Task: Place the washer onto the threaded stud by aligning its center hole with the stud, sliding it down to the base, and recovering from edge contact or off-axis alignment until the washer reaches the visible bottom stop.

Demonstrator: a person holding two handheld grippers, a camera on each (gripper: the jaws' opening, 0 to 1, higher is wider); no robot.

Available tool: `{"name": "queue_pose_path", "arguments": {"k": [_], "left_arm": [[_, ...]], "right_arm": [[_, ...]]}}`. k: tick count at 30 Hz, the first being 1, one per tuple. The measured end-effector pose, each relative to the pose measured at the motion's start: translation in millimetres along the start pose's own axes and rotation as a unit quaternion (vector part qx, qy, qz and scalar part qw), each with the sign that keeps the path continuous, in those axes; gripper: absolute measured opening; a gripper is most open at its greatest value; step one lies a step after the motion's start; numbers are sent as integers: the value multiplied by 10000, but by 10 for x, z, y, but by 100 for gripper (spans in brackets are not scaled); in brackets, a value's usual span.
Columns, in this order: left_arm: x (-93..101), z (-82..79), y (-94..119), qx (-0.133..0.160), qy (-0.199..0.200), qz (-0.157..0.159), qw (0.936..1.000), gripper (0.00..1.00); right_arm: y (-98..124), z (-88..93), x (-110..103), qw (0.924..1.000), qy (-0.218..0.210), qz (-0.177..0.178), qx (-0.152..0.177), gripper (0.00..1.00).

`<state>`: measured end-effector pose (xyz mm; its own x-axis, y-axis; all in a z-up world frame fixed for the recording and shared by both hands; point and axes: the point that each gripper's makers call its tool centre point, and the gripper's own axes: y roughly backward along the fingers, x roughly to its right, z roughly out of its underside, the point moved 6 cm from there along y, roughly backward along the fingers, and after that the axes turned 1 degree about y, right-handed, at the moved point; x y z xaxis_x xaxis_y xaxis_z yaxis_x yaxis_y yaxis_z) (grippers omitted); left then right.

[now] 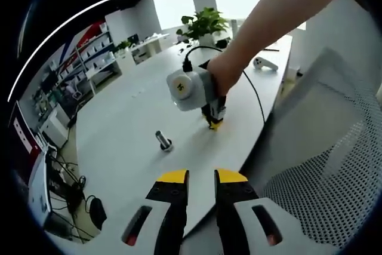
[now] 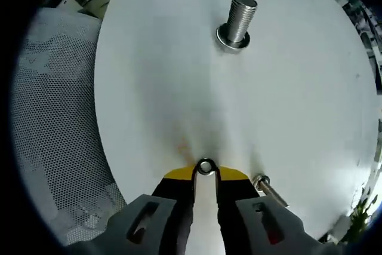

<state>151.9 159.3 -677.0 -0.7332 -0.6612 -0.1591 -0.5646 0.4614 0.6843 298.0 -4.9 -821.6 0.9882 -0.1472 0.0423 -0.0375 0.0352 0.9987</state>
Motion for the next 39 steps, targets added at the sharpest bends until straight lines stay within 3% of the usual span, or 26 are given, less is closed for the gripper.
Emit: {"name": "queue_pose_path", "arguments": {"k": [5, 7, 8, 9, 10, 11, 17, 21, 23, 29, 34, 39], "left_arm": [[1, 6, -5, -13, -3, 7, 10000, 15], [-2, 8, -5, -18, 0, 0, 10000, 15], [-2, 11, -6, -29, 3, 1, 10000, 15], [-3, 12, -8, -35, 2, -2, 10000, 15], [-4, 12, -7, -33, 3, -10, 10000, 15], [-7, 11, -4, -24, 9, -18, 10000, 15], [-10, 14, -6, -34, 14, -8, 10000, 15], [-9, 12, -5, -25, 6, 5, 10000, 15], [-10, 11, -4, -19, 11, 1, 10000, 15], [-11, 17, -3, -30, 18, 5, 10000, 15], [-21, 15, 5, -6, 37, -27, 10000, 15], [-33, 13, 14, 21, 60, -61, 10000, 15]], "right_arm": [[-4, -8, 23, 9997, -241, -50, -23, 15], [1, 17, 40, 9991, -391, -112, 128, 13], [-19, 46, 140, 9990, -195, 270, 302, 6], [-24, 53, 125, 9988, 82, 161, 458, 4], [-24, 75, 89, 9967, -653, 80, 475, 4], [-28, 84, 94, 9950, -821, 53, 566, 4], [-6, 131, 56, 9922, -781, 117, 966, 6], [0, 61, 62, 9874, -1204, -95, 1024, 13], [1, 6, 70, 9860, -1197, -28, 1163, 20], [5, -139, 170, 9859, -1110, 66, 1253, 21], [3, -201, 280, 9716, -1919, -216, 1368, 20], [7, -283, 282, 9762, -1719, -131, 1316, 21]]}}
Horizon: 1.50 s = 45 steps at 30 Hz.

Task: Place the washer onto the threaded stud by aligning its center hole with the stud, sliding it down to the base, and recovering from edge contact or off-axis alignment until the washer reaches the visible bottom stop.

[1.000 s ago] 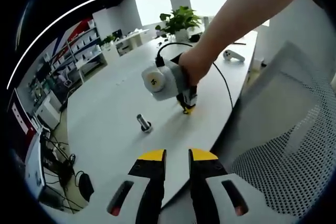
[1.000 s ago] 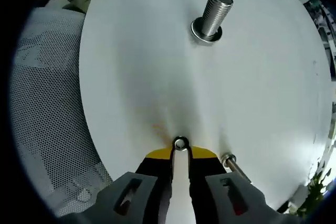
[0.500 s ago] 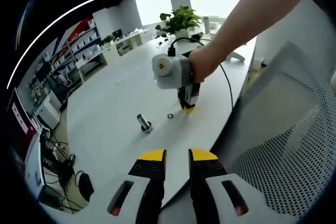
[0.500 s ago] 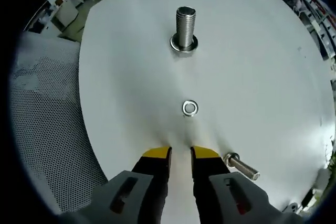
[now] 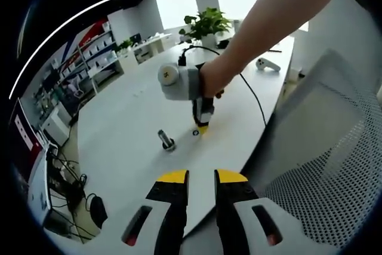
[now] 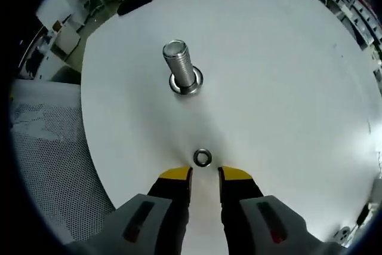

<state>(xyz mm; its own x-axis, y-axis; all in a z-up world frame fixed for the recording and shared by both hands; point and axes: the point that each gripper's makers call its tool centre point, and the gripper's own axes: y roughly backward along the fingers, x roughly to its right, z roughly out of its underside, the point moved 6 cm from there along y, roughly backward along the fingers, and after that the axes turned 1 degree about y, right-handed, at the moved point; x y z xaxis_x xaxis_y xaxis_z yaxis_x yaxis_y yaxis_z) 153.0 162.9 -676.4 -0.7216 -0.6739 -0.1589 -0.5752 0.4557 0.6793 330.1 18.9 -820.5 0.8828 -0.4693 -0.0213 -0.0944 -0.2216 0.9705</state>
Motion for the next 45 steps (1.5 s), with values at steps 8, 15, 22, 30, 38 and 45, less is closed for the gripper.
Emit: {"name": "queue_pose_path", "arguments": {"k": [8, 15, 22, 30, 38, 45], "left_arm": [[1, -10, 5, 46, -21, 4, 10000, 15], [4, -9, 4, 45, -34, 24, 10000, 15], [-1, -6, 7, 52, -27, 16, 10000, 15], [-6, -10, 4, 60, -26, 7, 10000, 15], [-17, -7, 2, 56, -5, -22, 10000, 14], [-15, -1, 0, 23, -17, -17, 10000, 14]], "right_arm": [[-35, -99, -41, 9994, 336, 75, -104, 25], [-46, -150, -48, 9980, 460, 80, -419, 22], [-50, -180, -47, 9951, 743, 65, -656, 15], [-46, -187, -14, 9954, 650, -6, -704, 13], [-45, -153, -42, 9957, 747, 70, -545, 14], [-16, -25, -45, 9976, 642, 20, -267, 14]]}}
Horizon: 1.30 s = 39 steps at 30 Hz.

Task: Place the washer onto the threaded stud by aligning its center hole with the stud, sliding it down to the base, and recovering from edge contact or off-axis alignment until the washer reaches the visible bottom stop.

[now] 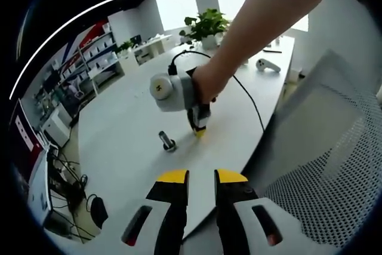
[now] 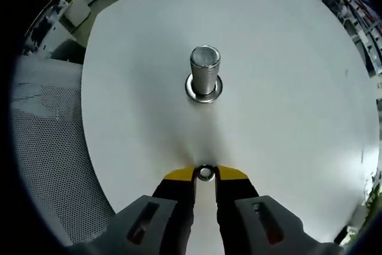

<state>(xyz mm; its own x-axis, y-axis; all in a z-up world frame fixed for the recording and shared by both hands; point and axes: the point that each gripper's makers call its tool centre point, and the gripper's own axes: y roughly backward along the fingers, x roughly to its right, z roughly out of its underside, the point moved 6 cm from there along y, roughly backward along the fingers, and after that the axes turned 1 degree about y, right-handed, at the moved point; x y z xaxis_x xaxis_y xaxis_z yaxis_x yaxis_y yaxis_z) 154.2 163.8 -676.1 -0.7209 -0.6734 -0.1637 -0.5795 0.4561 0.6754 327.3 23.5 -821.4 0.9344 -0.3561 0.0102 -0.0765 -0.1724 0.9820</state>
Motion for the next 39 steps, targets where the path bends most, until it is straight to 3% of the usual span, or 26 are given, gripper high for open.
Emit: {"name": "queue_pose_path", "arguments": {"k": [2, 3, 4, 7, 9, 12, 15, 23, 31, 34, 39], "left_arm": [[-2, 3, -1, -3, 11, -4, 10000, 14], [-3, 3, 0, -3, 9, -7, 10000, 14], [-2, 3, 2, -3, 11, -7, 10000, 15], [0, 6, -1, -15, 8, -2, 10000, 15], [1, 4, 0, -6, 11, -1, 10000, 15], [5, 10, -2, -40, 7, 10, 10000, 15], [8, 6, -3, -41, 4, 13, 10000, 15], [7, 9, -4, -50, 16, 2, 10000, 15], [20, 14, -12, -82, 2, 39, 10000, 15], [18, 15, -10, -75, 11, 39, 10000, 15], [17, 20, -7, -78, 15, 27, 10000, 15]], "right_arm": [[14, 44, -22, 10000, 26, -35, -74, 11], [26, 120, -17, 9993, 153, -23, -345, 4], [23, 152, -2, 9992, 263, 34, -296, 3], [39, 203, -47, 9976, -566, -333, 239, 5], [48, 249, -36, 9950, -794, -480, 364, 6], [62, 322, -37, 9984, -380, -357, 210, 5], [71, 348, -90, 9986, -343, -341, 231, 6], [120, 547, -264, 9990, 376, -156, 207, 18], [170, 826, -144, 9994, 298, -128, 121, 18], [177, 858, -143, 9965, 734, -190, 343, 18], [191, 959, -64, 9982, 512, -163, 281, 18]]}}
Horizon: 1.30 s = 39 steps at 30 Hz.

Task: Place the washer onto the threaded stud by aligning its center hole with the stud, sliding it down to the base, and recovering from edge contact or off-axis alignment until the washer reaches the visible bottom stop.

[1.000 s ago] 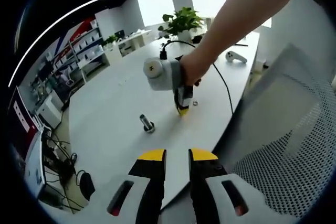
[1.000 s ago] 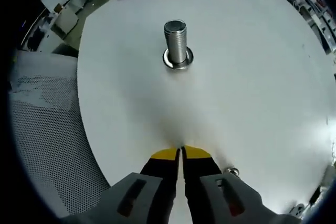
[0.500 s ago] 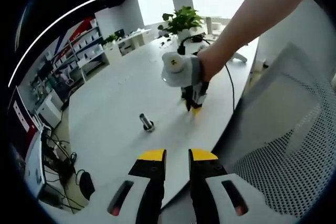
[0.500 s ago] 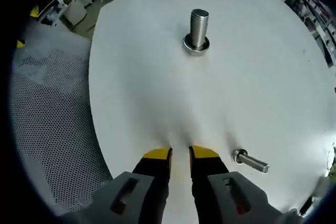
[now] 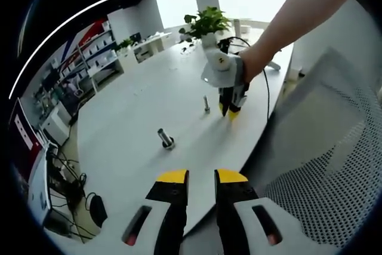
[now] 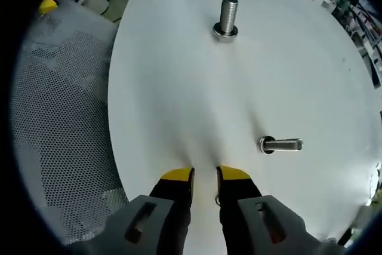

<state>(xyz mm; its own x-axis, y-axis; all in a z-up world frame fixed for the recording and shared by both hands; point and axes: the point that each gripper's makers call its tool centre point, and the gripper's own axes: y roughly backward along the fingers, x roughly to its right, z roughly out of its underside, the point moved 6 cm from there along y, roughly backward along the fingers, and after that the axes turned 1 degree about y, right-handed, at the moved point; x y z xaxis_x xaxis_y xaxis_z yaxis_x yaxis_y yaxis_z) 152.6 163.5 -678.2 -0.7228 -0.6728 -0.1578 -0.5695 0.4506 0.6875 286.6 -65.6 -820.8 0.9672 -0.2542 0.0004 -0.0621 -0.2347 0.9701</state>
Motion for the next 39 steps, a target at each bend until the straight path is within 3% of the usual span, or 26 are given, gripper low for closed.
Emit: {"name": "queue_pose_path", "arguments": {"k": [8, 15, 20, 25, 35, 39], "left_arm": [[14, 13, -7, -63, -15, 45, 10000, 15], [14, 16, -9, -73, -12, 50, 10000, 15], [11, 14, -12, -72, 5, 59, 10000, 15], [13, 16, -16, -80, -3, 66, 9999, 15], [4, 11, -13, -58, 19, 42, 10000, 15], [9, 14, -17, -82, 1, 59, 9999, 15]], "right_arm": [[43, 140, 130, 9994, 102, -43, -335, 18], [54, 183, 127, 9992, 180, -30, -367, 19], [56, 196, 130, 9979, 313, -36, -563, 19], [65, 199, 145, 9979, 257, -37, -592, 17], [46, 203, 150, 9951, 163, 66, -974, 16], [53, 209, 161, 9954, 64, 121, -950, 15]]}}
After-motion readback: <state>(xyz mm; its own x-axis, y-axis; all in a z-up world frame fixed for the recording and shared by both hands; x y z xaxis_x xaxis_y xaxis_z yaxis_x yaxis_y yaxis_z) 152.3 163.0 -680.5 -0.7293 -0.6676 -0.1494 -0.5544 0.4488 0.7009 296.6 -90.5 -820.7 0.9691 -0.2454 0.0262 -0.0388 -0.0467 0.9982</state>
